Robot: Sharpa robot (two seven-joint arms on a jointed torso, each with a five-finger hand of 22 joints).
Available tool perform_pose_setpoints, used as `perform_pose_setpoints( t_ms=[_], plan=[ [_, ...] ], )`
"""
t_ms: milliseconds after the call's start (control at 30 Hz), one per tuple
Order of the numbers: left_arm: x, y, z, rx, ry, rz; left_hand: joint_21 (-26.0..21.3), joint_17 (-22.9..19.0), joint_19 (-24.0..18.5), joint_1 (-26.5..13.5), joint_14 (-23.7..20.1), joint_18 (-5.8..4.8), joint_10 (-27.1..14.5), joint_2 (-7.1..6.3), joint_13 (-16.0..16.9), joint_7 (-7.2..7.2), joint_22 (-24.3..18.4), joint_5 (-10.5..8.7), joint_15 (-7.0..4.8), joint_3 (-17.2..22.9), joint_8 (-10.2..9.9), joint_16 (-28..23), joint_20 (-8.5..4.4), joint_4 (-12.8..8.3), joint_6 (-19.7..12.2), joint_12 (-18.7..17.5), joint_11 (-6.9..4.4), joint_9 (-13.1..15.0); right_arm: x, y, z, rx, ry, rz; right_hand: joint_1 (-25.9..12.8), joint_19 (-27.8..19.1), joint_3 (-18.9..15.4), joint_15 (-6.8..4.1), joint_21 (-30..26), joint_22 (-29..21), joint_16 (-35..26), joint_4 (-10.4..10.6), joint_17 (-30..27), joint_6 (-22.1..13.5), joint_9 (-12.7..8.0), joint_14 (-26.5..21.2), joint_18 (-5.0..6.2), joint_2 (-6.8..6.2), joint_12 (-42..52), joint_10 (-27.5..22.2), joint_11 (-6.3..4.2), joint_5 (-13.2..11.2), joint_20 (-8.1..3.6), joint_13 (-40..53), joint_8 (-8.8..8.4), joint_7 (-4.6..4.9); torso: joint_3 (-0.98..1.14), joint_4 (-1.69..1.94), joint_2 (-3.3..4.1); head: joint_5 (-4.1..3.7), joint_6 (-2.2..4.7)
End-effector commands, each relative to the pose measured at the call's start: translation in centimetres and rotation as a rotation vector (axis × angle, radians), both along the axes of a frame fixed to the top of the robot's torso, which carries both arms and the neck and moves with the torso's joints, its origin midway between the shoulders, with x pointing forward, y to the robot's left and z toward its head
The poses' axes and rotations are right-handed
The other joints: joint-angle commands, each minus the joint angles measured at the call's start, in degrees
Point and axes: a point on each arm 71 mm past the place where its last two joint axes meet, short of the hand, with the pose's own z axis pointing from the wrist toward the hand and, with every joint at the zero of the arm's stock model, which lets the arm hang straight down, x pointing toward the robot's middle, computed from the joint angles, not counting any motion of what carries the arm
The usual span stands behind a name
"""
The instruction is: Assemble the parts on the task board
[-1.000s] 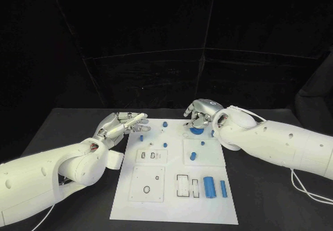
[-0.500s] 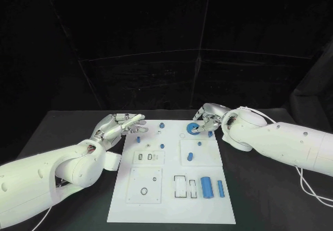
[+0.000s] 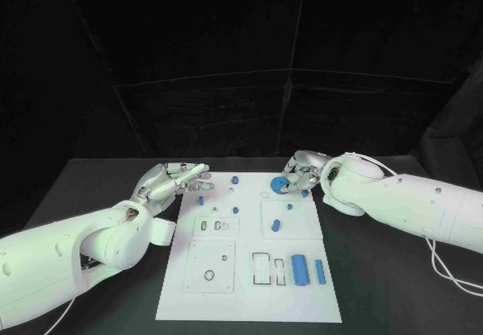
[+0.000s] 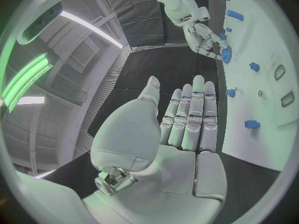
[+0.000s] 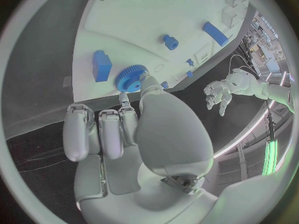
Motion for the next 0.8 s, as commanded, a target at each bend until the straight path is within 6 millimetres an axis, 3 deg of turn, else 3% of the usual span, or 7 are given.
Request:
perform_pose_setpoints(
  t_ms=[33, 267, 667, 800],
  plan=[
    [0.0, -0.1, 0.1, -0.005, -0.008, -0.013, -0.2, 0.1, -0.2, 0.0, -0.3, 0.43, 0.2, 0.41, 0.0, -0.18, 0.0, -0.05, 0.01, -0.1, -0.2, -0.2, 0.24, -0.3, 0.3, -0.4, 0.06, 0.0, 0.0, 0.2, -0.1, -0.029, 0.02, 0.009, 0.2, 0.6, 0.1, 0.3, 0.4, 1.1, 0.4, -0.9, 1.1, 0.5, 0.1, 3.5, -0.53, 1.09, 1.1, 1.9, -0.07, 0.0, 0.0, 5.9, 0.41, 0.08, 0.02, -0.02, 0.03, -0.02, -0.11],
    [0.0, -0.1, 0.1, -0.004, -0.008, -0.012, -0.2, 0.1, -0.1, 0.1, -0.3, 0.43, 0.2, 0.45, 0.0, -0.16, -0.1, -0.06, 0.01, -0.1, -0.3, -0.3, 0.24, -0.4, 0.3, -0.4, 0.07, 0.0, 0.1, 0.5, -0.1, -0.043, 0.018, 0.016, 0.7, 1.0, 0.7, 0.28, 0.8, 1.9, 0.7, -2.3, 1.8, 1.4, 0.1, 3.6, -0.7, 2.43, 2.6, 2.5, -0.12, -1.1, -0.01, 7.6, 0.82, -0.01, -0.03, -0.07, 0.02, 0.14, -0.32],
    [0.1, -0.1, 0.1, -0.004, -0.005, -0.016, -0.2, 0.1, -0.1, 0.1, -0.3, 0.43, 0.2, 0.45, 0.0, -0.16, -0.1, -0.06, 0.01, -0.1, -0.3, -0.3, 0.24, -0.4, 0.3, -0.4, 0.07, 0.0, -0.1, 1.8, 0.7, -0.096, -0.125, 0.053, 0.9, 2.0, 1.4, 0.19, 1.5, 3.8, 1.3, -3.7, 3.0, 2.4, 0.1, 3.8, -1.07, 2.91, 4.1, 3.3, -0.25, -2.4, -0.07, 9.2, 1.26, -0.18, -0.04, -0.02, 0.0, 0.02, -0.32],
    [0.1, -0.2, 0.1, -0.004, -0.004, -0.017, -0.2, 0.1, -0.1, 0.1, -0.3, 0.43, 0.1, 0.49, 0.0, -0.13, -0.1, -0.06, 0.0, -0.1, -0.3, -0.3, 0.24, -0.4, 0.3, -0.5, 0.09, 0.0, -0.3, 2.4, 0.9, -0.131, -0.149, 0.076, 1.4, 2.3, 2.5, 0.18, 1.7, 4.3, 1.5, -5.1, 3.4, 2.5, -0.1, 3.9, -1.18, 2.93, 4.3, 3.4, -0.21, -4.7, -0.09, 9.4, 1.09, -0.12, -0.02, -0.02, 0.01, -0.02, -0.25]
  ],
)
